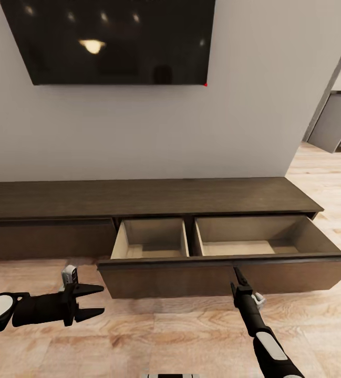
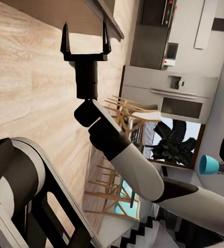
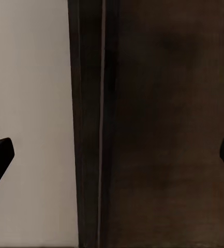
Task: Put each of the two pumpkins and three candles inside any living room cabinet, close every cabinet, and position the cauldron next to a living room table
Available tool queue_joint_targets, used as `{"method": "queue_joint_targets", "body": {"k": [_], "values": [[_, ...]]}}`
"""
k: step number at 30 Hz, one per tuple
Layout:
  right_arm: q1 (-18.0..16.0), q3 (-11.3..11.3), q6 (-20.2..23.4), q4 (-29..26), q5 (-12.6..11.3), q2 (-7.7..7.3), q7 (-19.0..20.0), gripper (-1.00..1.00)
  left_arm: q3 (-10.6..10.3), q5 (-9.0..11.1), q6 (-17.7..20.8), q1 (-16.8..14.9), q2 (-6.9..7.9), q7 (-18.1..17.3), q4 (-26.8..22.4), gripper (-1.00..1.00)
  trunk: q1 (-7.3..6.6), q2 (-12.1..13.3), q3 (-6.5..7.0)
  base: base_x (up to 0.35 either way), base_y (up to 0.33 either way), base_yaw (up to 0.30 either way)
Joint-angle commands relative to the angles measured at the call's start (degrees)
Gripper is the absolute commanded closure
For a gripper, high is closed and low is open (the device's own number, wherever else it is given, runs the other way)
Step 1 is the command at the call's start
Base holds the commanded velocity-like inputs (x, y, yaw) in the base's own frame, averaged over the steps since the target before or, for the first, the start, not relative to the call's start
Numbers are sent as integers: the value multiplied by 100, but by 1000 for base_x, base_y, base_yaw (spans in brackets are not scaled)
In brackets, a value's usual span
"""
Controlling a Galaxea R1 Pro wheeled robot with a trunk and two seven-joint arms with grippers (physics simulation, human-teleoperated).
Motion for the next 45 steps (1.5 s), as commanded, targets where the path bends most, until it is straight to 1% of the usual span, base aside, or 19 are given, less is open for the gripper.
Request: {"method": "queue_joint_targets", "body": {"k": [1, 6, 8, 10, 14, 16, 18, 19, 21, 22, 23, 24, 25, 27, 29, 35, 37, 40, 45], "values": [[-3, -22, 60, 1, -42, 2, 16, -100, -15, -33, -2, -8, 6, -57, 7, -100, -4, -2, -4, -288, 0, 0], [-3, -20, 70, 1, -38, -36, -7, -100, -12, -37, -4, -8, 6, -50, 22, -100, -4, -2, -4, -299, 0, 0], [-3, 66, 155, 1, -36, -59, -16, -100, -8, -40, -8, -8, 0, -33, 59, -100, -4, -2, -4, -304, 0, 0], [-3, 220, 639, 1, -16, -77, -208, -100, -4, -41, -10, -8, -6, -25, 83, -100, -4, -2, -4, -305, 0, 0], [-2, 336, 1833, -198, -3, -127, -1180, -100, -1, -50, -18, -8, -42, -3, 97, -100, -4, -2, -4, -305, 0, 0], [33, 350, 2134, -348, -8, -150, -1523, -100, 1, -56, -16, -8, -71, -2, 98, -100, -4, -2, -4, -304, 0, 0], [80, 354, 2325, -432, -10, -195, -1682, -100, -4, -60, -13, -8, -84, -2, 99, -100, -4, -2, -4, -226, 0, 0], [85, 355, 2406, -446, -14, -254, -1707, -100, -7, -68, -12, -8, -87, -2, 99, -100, -4, -2, -4, -117, 0, 0], [92, 360, 2646, -457, -22, -479, -1734, -100, -9, -79, -11, -8, -89, 4, 99, -100, -4, -2, -4, -62, 0, 0], [113, 366, 2945, -461, -25, -701, -1740, -100, -14, -84, -11, -8, -90, 10, 99, -100, -4, -2, -4, -25, 0, 0], [126, 367, 3069, -462, -26, -778, -1739, -100, -15, -86, -13, -8, -90, 11, 99, -100, -4, -2, -4, -20, 0, 0], [184, 371, 3498, -465, -21, -1001, -1737, -100, -17, -100, -15, -8, -90, 13, 101, -100, -7, -1, 18, -10, 0, 0], [232, 372, 3799, -468, -16, -1133, -1735, -100, -21, -129, -14, -8, -90, 14, 110, -100, -9, 0, 40, -6, 0, 0], [330, 366, 4249, -466, -8, -1317, -1722, -100, -25, -234, -12, -8, -91, 15, 158, -100, -34, 42, 80, -3, 0, 0], [466, 360, 4478, -465, -4, -1413, -1711, -100, -23, -402, -11, -8, -91, 22, 234, -100, -78, 122, 116, -1, 0, 0], [808, 357, 4587, -466, -2, -1460, -1645, -100, 3, -1103, -10, -8, -90, 46, 728, -100, -210, 363, 224, 0, 0, 0], [853, 361, 4578, -464, 3, -1462, -1572, -100, 28, -1276, -9, -8, -96, 43, 788, -100, -253, 443, 260, 0, 0, 0], [878, 364, 4566, -452, 11, -1456, -1505, -100, 46, -1383, -5, -8, -91, 42, 820, -100, -319, 563, 313, 0, 0, 0], [886, 372, 4559, -417, 15, -1447, -1491, -100, 48, -1415, -2, -8, -49, 44, 850, -100, -429, 764, 403, 0, 0, 0]]}}
